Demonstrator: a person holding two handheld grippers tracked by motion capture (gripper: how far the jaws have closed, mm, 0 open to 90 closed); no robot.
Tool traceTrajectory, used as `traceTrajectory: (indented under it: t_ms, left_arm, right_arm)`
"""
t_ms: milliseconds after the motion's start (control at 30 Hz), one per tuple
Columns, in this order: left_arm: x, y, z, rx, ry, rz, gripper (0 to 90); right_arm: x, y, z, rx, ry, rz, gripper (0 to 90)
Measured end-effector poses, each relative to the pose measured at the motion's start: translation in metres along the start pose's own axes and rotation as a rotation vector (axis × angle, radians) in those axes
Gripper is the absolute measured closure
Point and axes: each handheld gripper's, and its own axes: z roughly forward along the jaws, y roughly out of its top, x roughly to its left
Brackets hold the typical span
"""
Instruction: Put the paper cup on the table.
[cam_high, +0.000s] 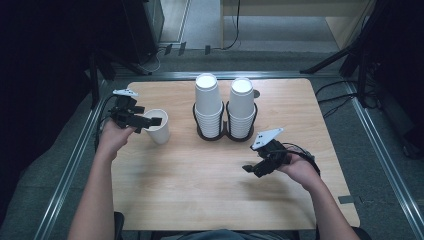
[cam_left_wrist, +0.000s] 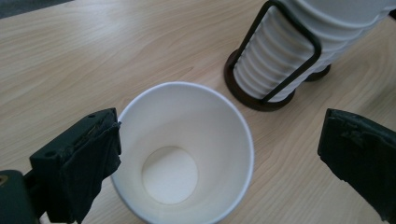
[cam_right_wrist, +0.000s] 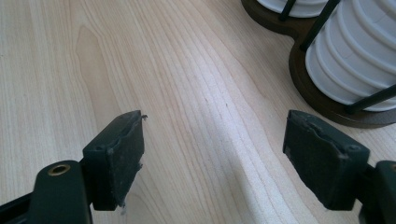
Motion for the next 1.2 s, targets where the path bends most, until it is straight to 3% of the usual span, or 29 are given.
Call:
traceTrajectory:
  t_ms: [167, 367, 700, 867, 1200]
  left_arm:
    - [-0.011, 0.004, 0.0, -0.016, 0.021, 0.028, 0.0]
    - [-0.025, 0.006, 0.005, -0.02, -0.024, 0.053, 0.2]
    - [-0.05, 0.006, 0.017, 0.047, -0.031, 0.156, 0.2]
    - [-0.06, 0.005, 0.024, 0.054, -0.065, 0.176, 0.2]
    - [-0.073, 0.0, 0.036, 0.075, -0.078, 0.2, 0.2]
  right_arm:
    - [0.0, 0.001, 0.001, 0.005, 0.0, -0.005, 20.7]
    - [-0.001, 0.001, 0.001, 0.006, 0.002, -0.006, 20.7]
    - [-0.001, 0.002, 0.001, 0.01, 0.0, -0.012, 20.7]
    - [0.0, 0.002, 0.001, 0.01, 0.0, -0.015, 20.7]
    - [0.0, 0.002, 0.0, 0.008, 0.001, -0.018, 20.7]
